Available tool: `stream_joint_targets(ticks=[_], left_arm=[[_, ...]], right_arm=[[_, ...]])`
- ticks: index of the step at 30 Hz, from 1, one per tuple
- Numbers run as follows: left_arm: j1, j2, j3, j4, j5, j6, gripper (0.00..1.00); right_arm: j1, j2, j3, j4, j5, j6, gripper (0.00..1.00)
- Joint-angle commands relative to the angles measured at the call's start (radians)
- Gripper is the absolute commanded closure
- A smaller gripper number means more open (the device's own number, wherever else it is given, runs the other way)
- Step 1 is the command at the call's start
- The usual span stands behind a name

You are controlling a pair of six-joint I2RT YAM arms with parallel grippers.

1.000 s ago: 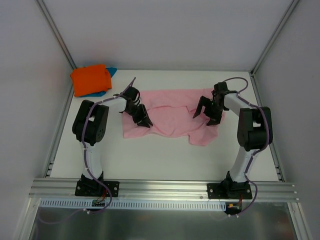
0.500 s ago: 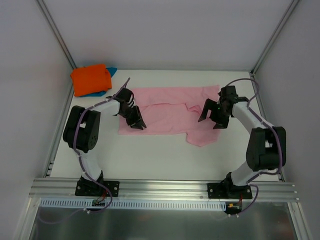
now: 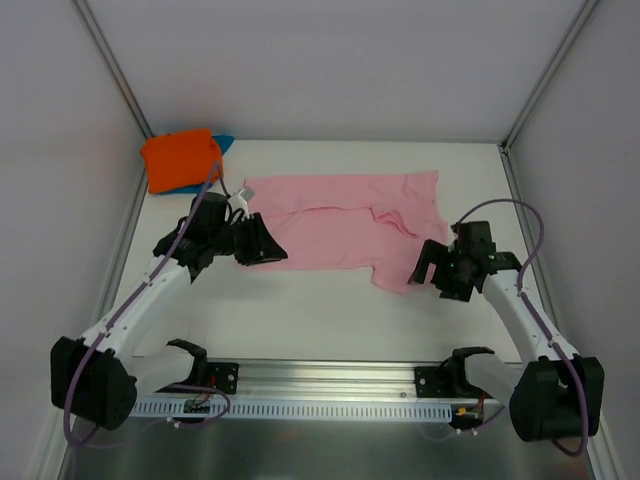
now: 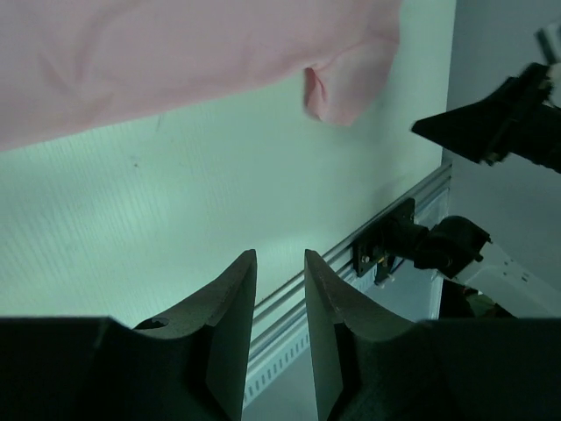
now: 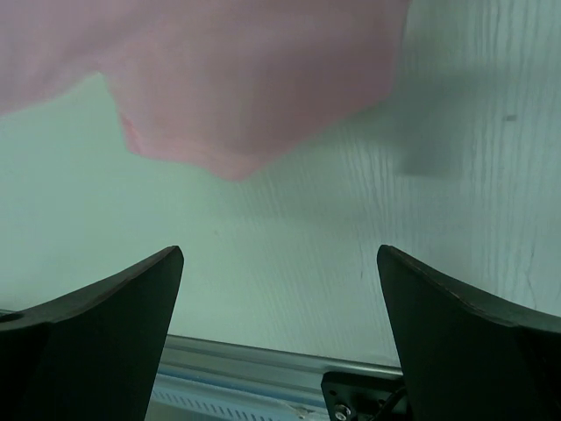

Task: Fold and stack the t-shirts
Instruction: Grap the side of the flattened tshirt closest away from the robot with both arms

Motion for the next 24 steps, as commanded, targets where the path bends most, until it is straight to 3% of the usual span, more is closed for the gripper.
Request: stream_joint_targets(ticks=[1,8,20,23,24], left_arm=[[-0.009,-0.155,-0.08,-0.004,0.022,0.021,0.7],[-0.009,-0.297,-0.111,-0.071,0.002,0.031,0.68],[-0.009,-0.317,-0.127,-0.068,-0.007,0.022,0.68],[-0.009,-0.312,-0.124,-0.076,-0.015,0.031,0.68],[-0.009,-0.311,-0.126,-0.078,-0.016,0.034,0.68]], right_arm=[[-0.005,-0.011,-0.117,0.047,-0.038,0.04,0.0],[0.015,0.048,-0.255,0.219,-0.072,0.086,0.08],[0.059,0.228,-0.223,0.377,-0.06,0.105,0.2],[0.065,0.278,-0.201,0.394,-0.046,0.1,0.28],[0.068,0.291,-0.189,0.4,-0.043,0.097,0.37]])
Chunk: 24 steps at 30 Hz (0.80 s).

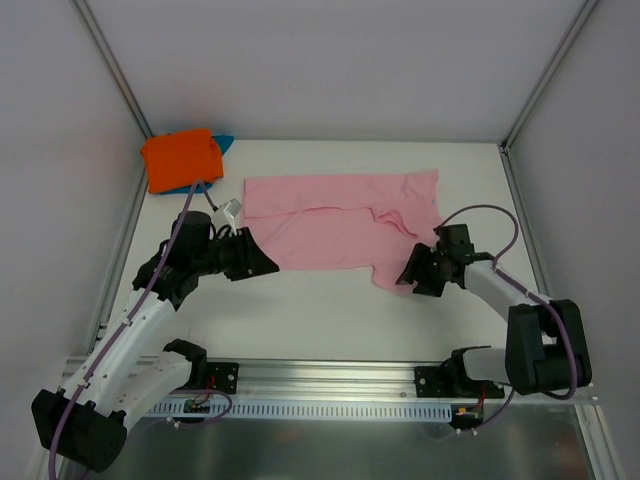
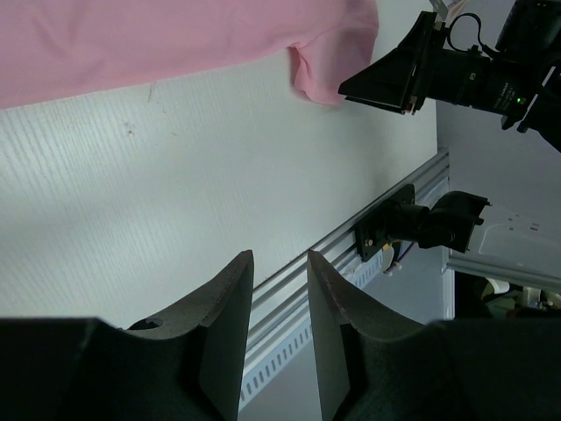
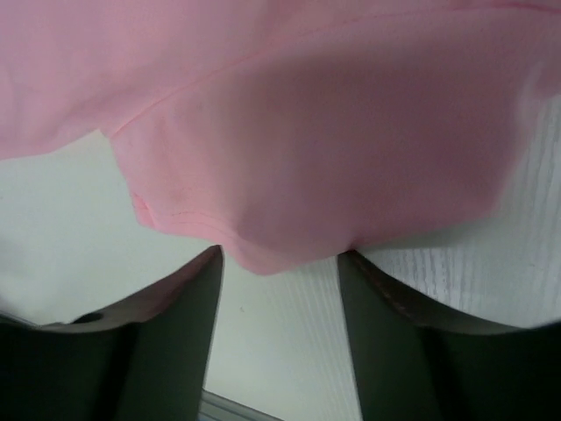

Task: Fold and stack the t-shirts
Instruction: Grap the side of the flattened tshirt closest away from the robot with both arms

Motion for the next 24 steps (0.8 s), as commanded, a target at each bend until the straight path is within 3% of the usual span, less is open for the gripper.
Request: stream_joint_targets(ticks=[1,5,8,18,21,23,24], left_arm=[[-0.003,0.0,-0.005,-0.01,-0.011,0.021,0.68],[-0.003,0.007,-0.008,-0.008,-0.013,0.021,0.68],[-0.003,0.015,-0.003,-0.016,-0.024,0.031,0.68],[-0.003,0.052,-0.006,0.001,-0.018,0.041,0.67],[-0.003,0.056,-0.006,0.015,-0.01,0.037,0.68],[-0.003,0.058,-0.005,0.016,-0.005,0.035,0.67],[-0.003,0.058,-0.005,0.015,-0.004,0.037,0.68]], right_arm=[[0.015,0.073,0.006,0.028,0.059,-0.014,0.46],[0.018,0.111,0.035,0.023,0.073,-0.018,0.86],[0.019,0.09,0.034,0.019,0.082,-0.012,0.99],[0.023,-0.252,0.121,-0.311,0.185,-0.029,0.99],[0.024,-0.283,0.183,-0.382,0.199,-0.048,0.98],[0.023,-0.266,0.221,-0.38,0.203,-0.063,0.88],[0.023,-0.217,0.235,-0.376,0.202,-0.071,0.76]])
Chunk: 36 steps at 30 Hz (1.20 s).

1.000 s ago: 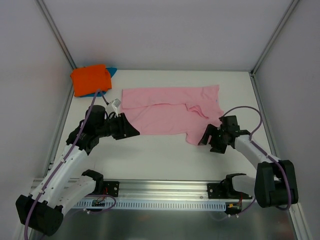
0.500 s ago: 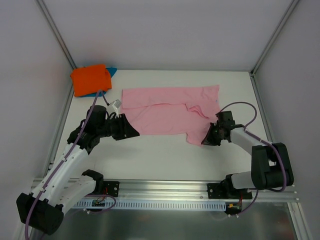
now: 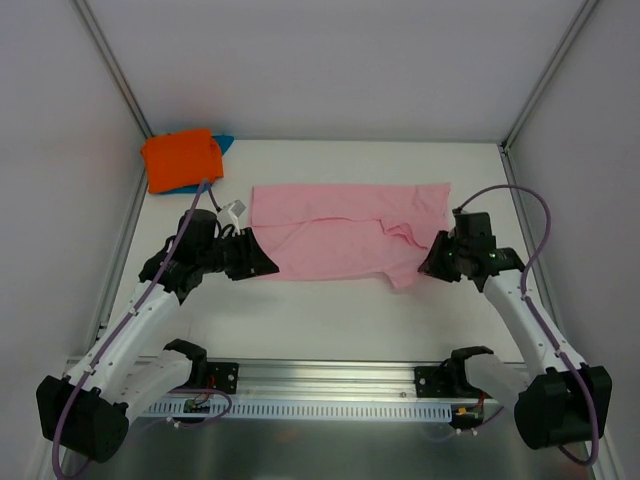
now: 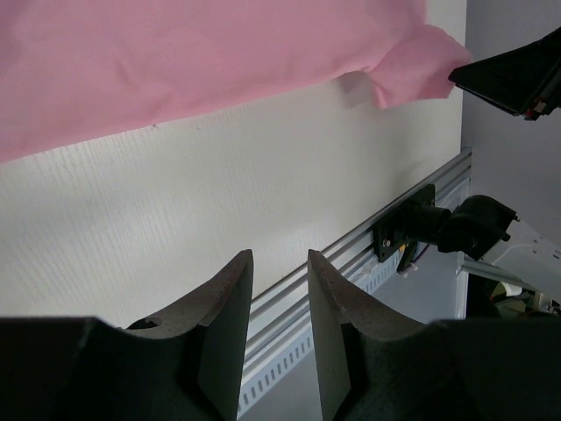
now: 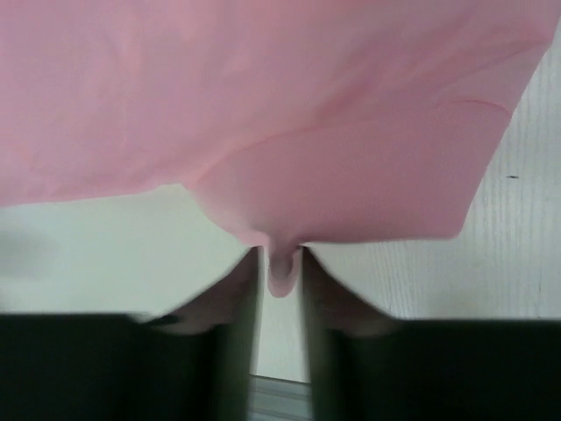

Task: Fold and stack the t-shirts
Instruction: Grap the side of the flattened tshirt closest away from the robot with both arms

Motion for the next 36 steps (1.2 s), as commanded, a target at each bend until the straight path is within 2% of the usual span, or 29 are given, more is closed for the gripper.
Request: stream_joint_targets(ticks=[1,2,3,7,11,14,18,20,27,33,36], left_arm=[[-0.003,-0.003,-0.003,0.024,0.022,0.009,0.67],[-0.003,-0.004,-0.003,0.019,0.022,0.012,0.67],[-0.003,-0.006,-0.003,0.014,0.022,0.014,0.67],[-0.003,-0.023,0.0,-0.025,0.004,0.037,0.67],[-0.003,-0.038,0.003,-0.064,-0.01,0.061,0.67],[-0.002,-0.047,-0.008,-0.059,-0.009,0.061,0.67],[-0.003,-0.018,-0.014,-0.021,0.016,0.046,0.67],[-0.002,-0.004,-0.009,-0.003,0.03,0.043,0.67],[-0.002,0.005,0.0,0.01,0.036,0.049,0.67],[-0.002,-0.015,-0.002,-0.01,0.041,0.049,0.67],[-0.003,-0.036,0.003,-0.029,0.033,0.052,0.67]], right_arm=[[0.006,0.081,0.077,-0.069,0.041,-0.047,0.42],[0.006,0.118,0.112,-0.039,0.041,-0.062,0.36],[0.006,0.158,0.135,-0.027,0.038,-0.068,0.35],[0.008,0.43,0.287,0.033,0.021,-0.098,0.35],[0.021,0.551,0.428,-0.006,-0.007,-0.111,0.38],[0.044,0.472,0.381,-0.023,0.038,-0.09,0.38],[0.043,0.32,0.202,-0.048,0.114,-0.065,0.38],[0.043,0.257,0.145,-0.057,0.105,-0.055,0.38],[0.044,-0.004,-0.027,-0.135,0.11,-0.027,0.5],[0.049,-0.056,-0.101,-0.152,0.108,-0.003,0.5],[0.052,-0.076,-0.115,-0.187,0.16,0.039,0.5]])
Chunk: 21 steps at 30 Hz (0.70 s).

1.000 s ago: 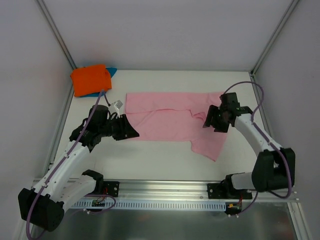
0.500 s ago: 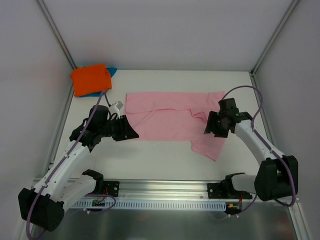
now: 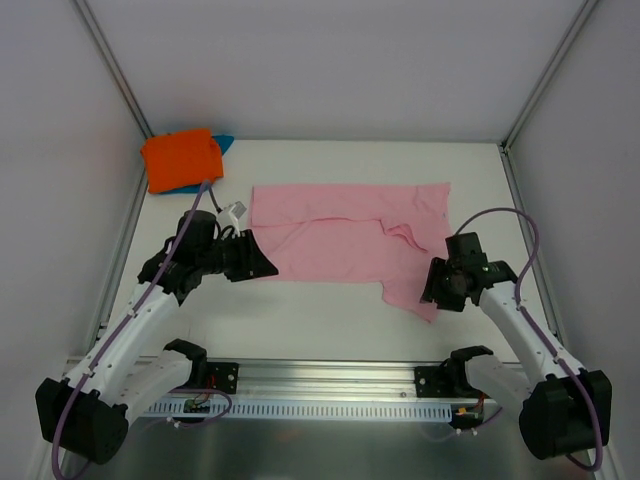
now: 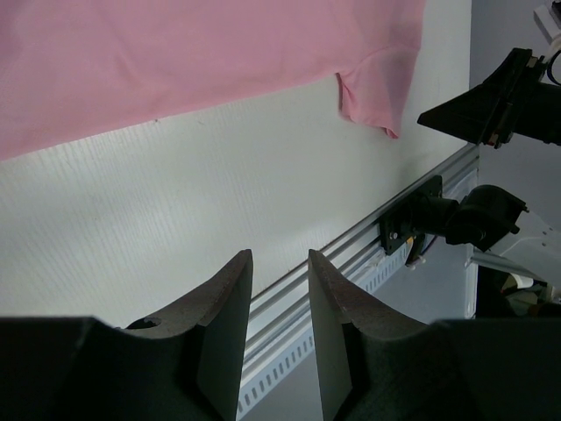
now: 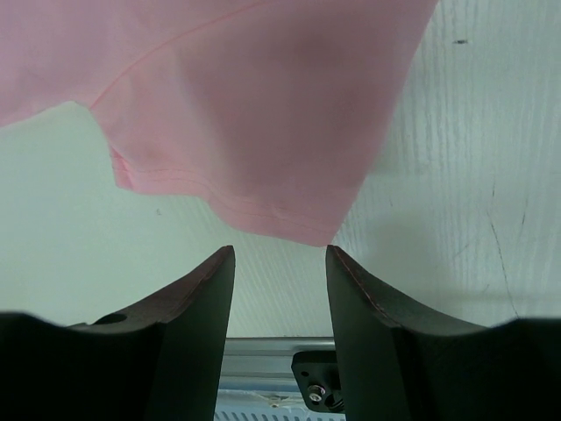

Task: Fold and stack the t-shirts
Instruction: Grap the side of the flattened tshirt closest away from the robot with both arms

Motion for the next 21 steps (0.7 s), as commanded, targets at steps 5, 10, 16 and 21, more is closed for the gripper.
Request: stream_joint_targets(ticks=[5,10,16,21], left_arm=[[-0.003,-0.04,0.006,-0.013,0.031,0.017,0.67],[-0.003,-0.04,0.012,-0.012,0.04,0.022,0.67],[-0.003,-0.04,0.001,-0.012,0.057,0.033,0.67],[-0.003,-0.051,-0.014,-0.015,0.061,0.042,0.67]], right_arm=[[0.012,-0.073,-0.061,-0.042,0.078,0.116,0.5],[0.012,-0.129,-0.159,-0.011,0.073,0.191,0.49],[0.02,-0.173,-0.199,0.001,0.111,0.244,0.48],[0.021,-0.17,-0.2,-0.002,0.12,0.26,0.47]])
